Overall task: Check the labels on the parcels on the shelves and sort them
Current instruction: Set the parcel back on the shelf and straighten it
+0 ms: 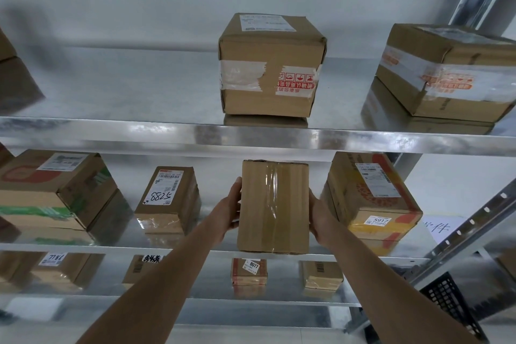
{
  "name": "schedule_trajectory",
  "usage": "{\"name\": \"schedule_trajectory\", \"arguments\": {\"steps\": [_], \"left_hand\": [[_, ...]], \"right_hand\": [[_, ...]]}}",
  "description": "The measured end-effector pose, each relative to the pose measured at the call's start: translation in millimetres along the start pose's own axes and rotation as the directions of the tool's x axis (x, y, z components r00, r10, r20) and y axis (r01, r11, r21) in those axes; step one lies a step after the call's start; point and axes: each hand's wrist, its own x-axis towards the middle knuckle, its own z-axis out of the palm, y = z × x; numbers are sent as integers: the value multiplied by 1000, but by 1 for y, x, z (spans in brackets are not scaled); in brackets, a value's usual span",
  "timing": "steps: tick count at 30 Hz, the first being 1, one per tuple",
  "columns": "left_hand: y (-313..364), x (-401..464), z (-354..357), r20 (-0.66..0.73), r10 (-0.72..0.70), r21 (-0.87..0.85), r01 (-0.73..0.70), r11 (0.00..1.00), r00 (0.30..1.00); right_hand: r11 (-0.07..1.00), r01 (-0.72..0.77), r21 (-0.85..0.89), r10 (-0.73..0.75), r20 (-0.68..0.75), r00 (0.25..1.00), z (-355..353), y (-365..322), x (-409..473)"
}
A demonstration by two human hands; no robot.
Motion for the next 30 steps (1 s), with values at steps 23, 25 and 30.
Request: {"name": "schedule_trajectory", "arguments": {"steps": [23, 25, 30], "left_hand": [[-21, 44, -7, -50, -228, -90, 223, 971, 972], [-18, 45, -2, -34, -287, -133, 281, 951, 957], [-12, 50, 5, -5, -316, 22, 316, 949, 949]], "right_hand": [[840, 192, -508, -261, -67, 963, -5, 1, 40], [820, 190, -541, -264, -62, 963, 0, 2, 43], [785, 112, -609, -204, -84, 975, 12, 1, 42]]}}
